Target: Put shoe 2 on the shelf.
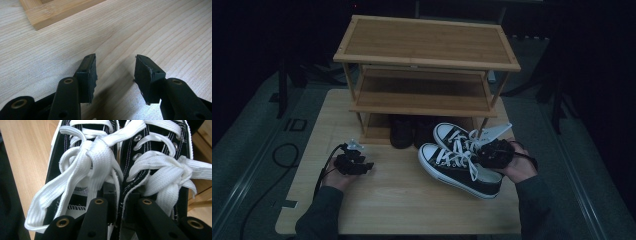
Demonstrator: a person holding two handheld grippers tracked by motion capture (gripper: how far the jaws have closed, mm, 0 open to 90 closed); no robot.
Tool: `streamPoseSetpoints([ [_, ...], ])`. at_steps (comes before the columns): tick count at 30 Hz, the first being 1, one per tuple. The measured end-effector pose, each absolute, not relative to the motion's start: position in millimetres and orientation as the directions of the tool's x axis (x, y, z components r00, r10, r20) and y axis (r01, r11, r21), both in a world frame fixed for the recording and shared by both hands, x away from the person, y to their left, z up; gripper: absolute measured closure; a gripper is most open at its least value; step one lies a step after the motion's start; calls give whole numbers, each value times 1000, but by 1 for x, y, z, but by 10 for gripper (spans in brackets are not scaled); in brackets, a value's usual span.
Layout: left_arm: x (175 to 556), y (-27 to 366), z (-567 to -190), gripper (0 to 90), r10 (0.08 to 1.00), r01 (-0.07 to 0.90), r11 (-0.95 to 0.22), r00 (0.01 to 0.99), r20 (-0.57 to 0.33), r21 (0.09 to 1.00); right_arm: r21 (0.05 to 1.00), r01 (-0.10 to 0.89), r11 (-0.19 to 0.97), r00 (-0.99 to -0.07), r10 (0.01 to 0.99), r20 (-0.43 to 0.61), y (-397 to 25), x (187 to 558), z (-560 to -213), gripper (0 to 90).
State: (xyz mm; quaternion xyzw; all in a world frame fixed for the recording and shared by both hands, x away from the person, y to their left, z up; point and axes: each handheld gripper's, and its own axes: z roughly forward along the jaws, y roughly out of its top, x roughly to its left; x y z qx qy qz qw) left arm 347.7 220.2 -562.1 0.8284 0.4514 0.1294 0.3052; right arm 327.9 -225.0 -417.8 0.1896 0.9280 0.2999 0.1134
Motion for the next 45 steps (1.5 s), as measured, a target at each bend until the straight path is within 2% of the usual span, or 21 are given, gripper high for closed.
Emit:
streamPoseSetpoints([
  [10, 348, 220, -562, 529, 828, 669, -402, 557, -64, 625, 579, 213, 787, -933, 340, -119, -215, 330, -403, 836],
  [25, 348, 220, -562, 528, 828, 671, -399, 556, -68, 625, 615, 116, 780, -963, 240, -124, -207, 335, -382, 838],
  [38, 348, 221, -562, 527, 827, 671, -402, 558, -68, 624, 656, 44, 753, -975, 175, -135, -201, 335, -356, 838],
  [45, 348, 220, -562, 524, 827, 671, -400, 558, -69, 625, 653, 32, 756, -971, 177, -158, -197, 341, -336, 838],
])
